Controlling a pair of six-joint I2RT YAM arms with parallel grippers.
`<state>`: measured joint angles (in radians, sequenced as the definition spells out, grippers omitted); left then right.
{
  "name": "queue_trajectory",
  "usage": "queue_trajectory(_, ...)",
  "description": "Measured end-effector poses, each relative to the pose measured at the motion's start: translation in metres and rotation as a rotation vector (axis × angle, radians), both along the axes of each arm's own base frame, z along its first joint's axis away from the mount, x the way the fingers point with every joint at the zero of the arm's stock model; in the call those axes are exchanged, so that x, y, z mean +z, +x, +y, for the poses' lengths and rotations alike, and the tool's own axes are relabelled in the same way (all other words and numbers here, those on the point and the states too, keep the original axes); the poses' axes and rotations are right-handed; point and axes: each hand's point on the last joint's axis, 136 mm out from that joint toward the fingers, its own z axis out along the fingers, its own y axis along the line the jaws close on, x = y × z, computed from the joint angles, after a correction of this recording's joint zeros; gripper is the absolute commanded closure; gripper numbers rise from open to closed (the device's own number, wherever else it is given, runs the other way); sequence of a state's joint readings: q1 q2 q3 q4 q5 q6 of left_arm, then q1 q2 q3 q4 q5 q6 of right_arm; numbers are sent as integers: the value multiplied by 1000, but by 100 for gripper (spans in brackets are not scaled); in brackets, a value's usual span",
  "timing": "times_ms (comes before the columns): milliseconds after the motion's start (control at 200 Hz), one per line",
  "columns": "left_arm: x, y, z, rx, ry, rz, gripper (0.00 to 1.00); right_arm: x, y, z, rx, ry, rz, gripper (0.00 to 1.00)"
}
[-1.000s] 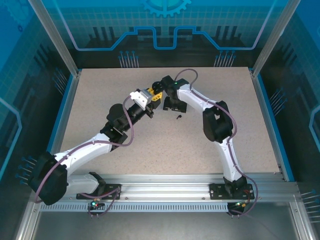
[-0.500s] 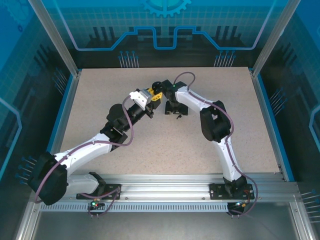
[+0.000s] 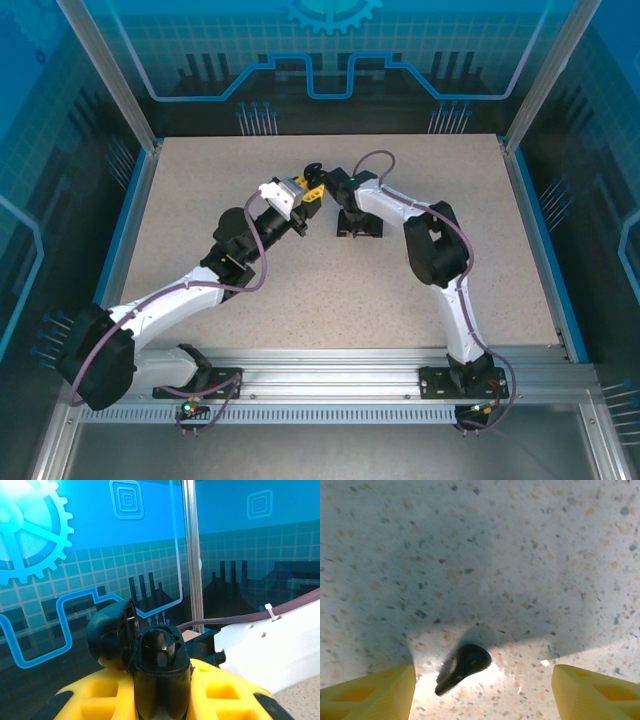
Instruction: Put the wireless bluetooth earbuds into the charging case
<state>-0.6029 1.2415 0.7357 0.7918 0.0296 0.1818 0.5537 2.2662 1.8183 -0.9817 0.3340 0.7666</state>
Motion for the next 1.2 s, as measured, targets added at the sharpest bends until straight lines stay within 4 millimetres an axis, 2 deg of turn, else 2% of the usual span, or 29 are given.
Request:
queue_trajectory(185,-1,0,0,-1,-3,4,100,1,-10,-9,-6,-13,14,28)
queue_trajectory(465,-1,-1,1,-3,-17,16,100,7,-13,-15,-11,-13,8,28)
queue_trajectory(765,-1,-1,1,-4,-19,16,100,36,-10,-10,-26,44,-48,29)
queue_trajectory(935,0,-1,1,-3,-19,16,100,48,4,2,-76,111,-66,33)
queue_trajectory(1041,0,-1,1,-3,-21,13,100,45,14,6,-119,139,-67,36)
queue_trajectory(1196,1,-1,2,-3,-22,12,100,25,17,7,-164,136,-25,41)
